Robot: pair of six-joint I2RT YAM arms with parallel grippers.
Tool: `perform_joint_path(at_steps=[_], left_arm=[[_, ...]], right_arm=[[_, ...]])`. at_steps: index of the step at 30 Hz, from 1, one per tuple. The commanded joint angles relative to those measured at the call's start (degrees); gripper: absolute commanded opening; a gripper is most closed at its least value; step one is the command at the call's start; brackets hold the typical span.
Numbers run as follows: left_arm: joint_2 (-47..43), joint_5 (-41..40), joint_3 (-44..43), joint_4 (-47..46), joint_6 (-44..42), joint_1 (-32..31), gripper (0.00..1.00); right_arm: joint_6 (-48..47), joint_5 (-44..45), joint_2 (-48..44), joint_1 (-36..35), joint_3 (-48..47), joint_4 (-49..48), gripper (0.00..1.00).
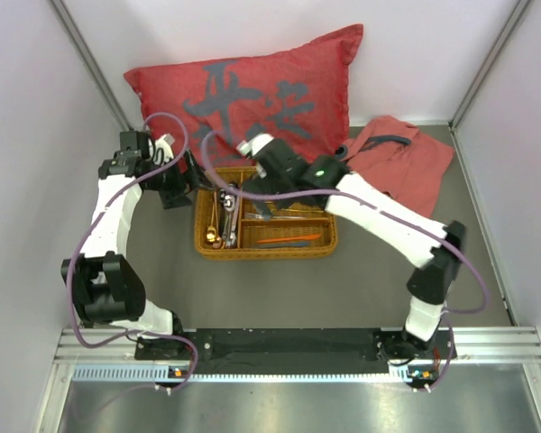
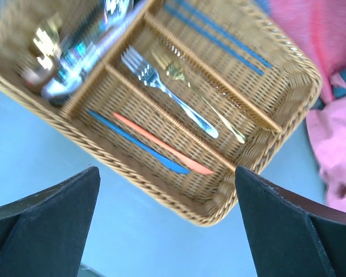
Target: Sort the eating utensils into containers
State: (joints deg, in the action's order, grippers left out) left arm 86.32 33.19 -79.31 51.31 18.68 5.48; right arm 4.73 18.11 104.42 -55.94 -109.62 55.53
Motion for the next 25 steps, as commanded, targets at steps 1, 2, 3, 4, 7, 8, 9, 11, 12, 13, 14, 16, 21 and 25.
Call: perform_joint_path(at_steps=[1, 2, 3, 4, 7, 8, 9, 11, 12, 13, 14, 16, 21, 25], left_arm=[[-3.6, 4.3, -2.3, -2.3, -0.7, -0.3, 0.99], [-4.0, 4.3, -2.2, -2.3, -0.8, -0.2, 0.98], [-4.3, 4.4, -1.6, -2.4, -0.8, -0.2, 0.99], [-4.9, 4.8, -1.4, -2.8, -0.8, -0.2, 0.99], [-6.3, 5.9, -0.1, -3.7, -0.7, -0.2, 0.98], [-6.6, 6.3, 0.1, -3.8, -0.8, -0.3, 0.98], [-7.0, 6.4, 0.3, -3.8, -0.9, -0.2, 0.99], [-7.7, 6.5, 0.4, -3.7, -1.3, -0.2, 0.99], [-8.3, 6.7, 0.5, -3.7, -1.4, -0.2, 0.99], [-8.5, 7.1, 0.6, -3.8, -1.6, -0.2, 0.99], [-9.0, 7.5, 1.1, -3.9, -2.1, -0.2, 0.99], [-9.9, 7.9, 1.7, -4.1, -2.3, -0.4, 0.98], [-11.5, 7.9, 3.1, -4.2, -3.3, -0.5, 0.99], [-12.2, 8.6, 3.5, -4.9, -4.0, -0.6, 0.98]], right_arm=[[10.9, -4.5, -12.1, 6.0, 1.1, -1.9, 0.99], [12.0, -4.7, -13.7, 7.0, 2.4, -3.0, 0.99], [12.9, -6.1, -15.5, 9.3, 3.9, -3.7, 0.99], [14.8, -6.7, -18.6, 10.3, 6.8, -4.2, 0.99], [17.0, -6.7, -24.9, 13.7, 13.3, -6.8, 0.99], [17.5, -4.9, -26.1, 14.0, 14.7, -7.2, 0.99], [18.4, -4.1, -27.3, 14.6, 17.1, -8.1, 0.99], [19.4, -1.2, -30.3, 14.8, 18.6, -8.4, 0.99], [20.5, -0.2, -31.5, 14.9, 20.1, -9.5, 0.99], [20.5, 0.7, -33.2, 14.9, 20.9, -10.4, 0.99], [20.3, 1.5, -34.4, 14.8, 21.8, -11.4, 0.99], [17.3, 1.1, -38.1, 14.9, 25.6, -16.7, 0.99], [17.5, 4.5, -47.1, 14.8, 37.9, -28.0, 0.99], [20.9, 14.1, -54.2, 14.7, 48.0, -36.7, 0.99]])
